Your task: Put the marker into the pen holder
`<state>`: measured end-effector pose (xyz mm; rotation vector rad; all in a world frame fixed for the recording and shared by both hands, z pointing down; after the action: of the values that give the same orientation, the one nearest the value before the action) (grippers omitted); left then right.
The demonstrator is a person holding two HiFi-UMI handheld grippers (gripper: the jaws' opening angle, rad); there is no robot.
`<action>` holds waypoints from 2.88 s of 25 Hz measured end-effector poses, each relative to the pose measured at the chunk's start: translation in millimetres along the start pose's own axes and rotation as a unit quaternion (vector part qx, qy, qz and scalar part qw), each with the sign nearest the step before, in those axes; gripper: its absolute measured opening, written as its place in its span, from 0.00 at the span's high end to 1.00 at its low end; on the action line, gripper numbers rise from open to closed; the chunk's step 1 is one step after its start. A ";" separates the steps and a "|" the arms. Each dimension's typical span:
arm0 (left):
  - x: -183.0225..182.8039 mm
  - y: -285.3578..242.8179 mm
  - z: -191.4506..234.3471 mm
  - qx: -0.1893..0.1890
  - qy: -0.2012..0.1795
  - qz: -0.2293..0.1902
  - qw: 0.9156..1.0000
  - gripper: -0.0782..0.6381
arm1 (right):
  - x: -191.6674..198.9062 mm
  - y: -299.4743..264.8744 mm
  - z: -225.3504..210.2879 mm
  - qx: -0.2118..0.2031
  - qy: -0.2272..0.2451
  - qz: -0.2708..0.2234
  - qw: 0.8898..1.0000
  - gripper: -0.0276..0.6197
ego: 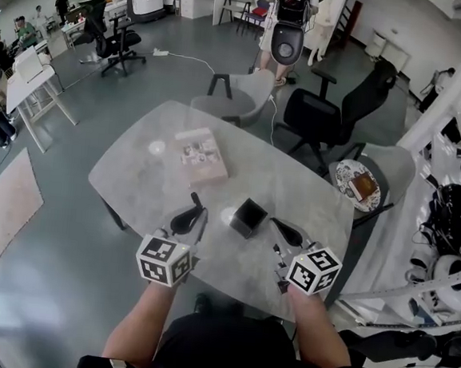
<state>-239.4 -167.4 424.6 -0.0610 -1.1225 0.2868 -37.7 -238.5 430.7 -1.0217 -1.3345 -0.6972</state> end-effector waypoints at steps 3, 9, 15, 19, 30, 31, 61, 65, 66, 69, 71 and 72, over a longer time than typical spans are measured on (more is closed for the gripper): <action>-3.2 -2.8 10.8 0.018 0.005 0.004 1.000 0.83 | 0.7 -11.5 8.6 0.014 -0.002 0.009 1.000 0.95; -4.6 -24.5 20.0 0.056 0.002 0.017 0.998 0.83 | 6.1 -25.7 11.9 0.037 0.004 0.024 0.999 0.95; 7.3 -60.1 27.3 0.071 0.005 0.042 0.997 0.83 | 23.2 -31.2 -15.8 0.063 -0.008 0.042 0.997 0.95; 14.8 -84.7 31.2 0.069 0.007 0.059 0.996 0.83 | 33.7 -39.0 -33.0 0.061 -0.019 0.046 0.997 0.95; 51.7 -160.9 15.0 0.073 0.019 0.113 0.991 0.83 | 62.4 -51.8 -79.9 0.037 -0.057 0.055 0.996 0.95; 55.4 -166.3 13.8 0.075 0.019 0.116 0.990 0.83 | 63.9 -52.1 -81.7 0.035 -0.059 0.056 0.996 0.95; 134.1 -249.1 17.4 0.095 -0.016 0.186 0.978 0.82 | 102.2 -25.5 -112.6 0.040 -0.092 0.079 0.992 0.95; 139.3 -250.4 22.7 0.088 -0.012 0.195 0.977 0.82 | 99.6 -27.6 -112.2 0.037 -0.090 0.079 0.992 0.95; 140.8 -250.0 23.8 0.087 -0.013 0.198 0.976 0.82 | 99.1 -27.5 -112.0 0.037 -0.090 0.079 0.992 0.95; 145.8 -249.9 26.6 0.084 -0.020 0.204 0.975 0.82 | 99.1 -26.9 -111.7 0.038 -0.089 0.081 0.992 0.95; 148.1 -249.4 28.7 0.083 -0.023 0.207 0.975 0.82 | 99.0 -26.5 -111.6 0.040 -0.090 0.081 0.992 0.95; 149.0 -249.1 30.1 0.081 -0.022 0.208 0.974 0.82 | 98.8 -26.3 -111.6 0.040 -0.090 0.081 0.992 0.95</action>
<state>-157.7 -371.5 616.6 -0.1464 -1.1202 0.7571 3.0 -335.4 539.7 -1.1345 -1.4042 -0.4332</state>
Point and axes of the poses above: the fingertips, and each gripper's own axes: y backward along the fingers, z to its left, x out of its underside, the point moved 4 cm from there along y, backward along the fingers, and after that the axes turned 15 degrees about y, right-handed, at the moved point
